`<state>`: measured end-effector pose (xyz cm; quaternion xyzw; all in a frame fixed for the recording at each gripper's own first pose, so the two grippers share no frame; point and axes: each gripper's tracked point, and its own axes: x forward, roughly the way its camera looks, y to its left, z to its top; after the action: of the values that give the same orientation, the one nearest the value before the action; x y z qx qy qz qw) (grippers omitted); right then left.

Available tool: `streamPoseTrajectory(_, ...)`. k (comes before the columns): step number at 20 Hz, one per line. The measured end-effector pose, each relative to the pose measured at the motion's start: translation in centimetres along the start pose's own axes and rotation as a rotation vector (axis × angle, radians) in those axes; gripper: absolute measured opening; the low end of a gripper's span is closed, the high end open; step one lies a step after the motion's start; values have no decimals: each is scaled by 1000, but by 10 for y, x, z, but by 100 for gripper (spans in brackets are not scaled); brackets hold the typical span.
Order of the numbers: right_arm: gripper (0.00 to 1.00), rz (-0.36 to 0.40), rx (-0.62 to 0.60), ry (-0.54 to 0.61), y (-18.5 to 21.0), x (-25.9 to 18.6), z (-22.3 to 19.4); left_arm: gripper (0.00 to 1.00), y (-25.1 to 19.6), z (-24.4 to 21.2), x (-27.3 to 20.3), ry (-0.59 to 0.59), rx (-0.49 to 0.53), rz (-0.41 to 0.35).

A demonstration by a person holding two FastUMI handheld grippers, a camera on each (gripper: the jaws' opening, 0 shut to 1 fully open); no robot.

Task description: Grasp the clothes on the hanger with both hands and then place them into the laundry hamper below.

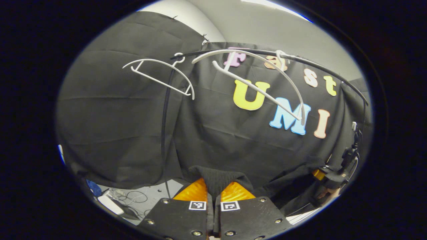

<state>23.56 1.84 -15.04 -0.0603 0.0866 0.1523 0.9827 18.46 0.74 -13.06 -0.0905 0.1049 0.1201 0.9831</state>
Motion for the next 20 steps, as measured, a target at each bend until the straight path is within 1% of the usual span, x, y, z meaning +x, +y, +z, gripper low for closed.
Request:
streamPoseTrajectory(3, 9, 3, -17, 25, 10, -31, -7, 0, 3, -3, -4, 32, 70, -32)
streamPoseTrajectory(5, 9, -1, -15, 52, 16, -49, -14, 0, 3, -6, -6, 45, 93, -64)
streamPoseTrajectory(6, 8, -5, -6, 67, 21, -56, -18, 1, 1, -6, -6, 45, 103, -82)
streamPoseTrajectory(10, 9, -33, 36, 119, 38, -82, -26, 0, 1, -10, -8, 59, 166, -130)
streamPoseTrajectory(13, 8, -62, 64, 161, 51, -99, -35, 0, -2, -19, -6, 83, 224, -191)
streamPoseTrajectory(17, 9, -105, 91, 207, 66, -121, -47, 0, -10, -27, -3, 109, 250, -277)
streamPoseTrajectory(20, 8, -145, 117, 258, 71, -134, -65, 1, -12, -35, -5, 130, 254, -328)
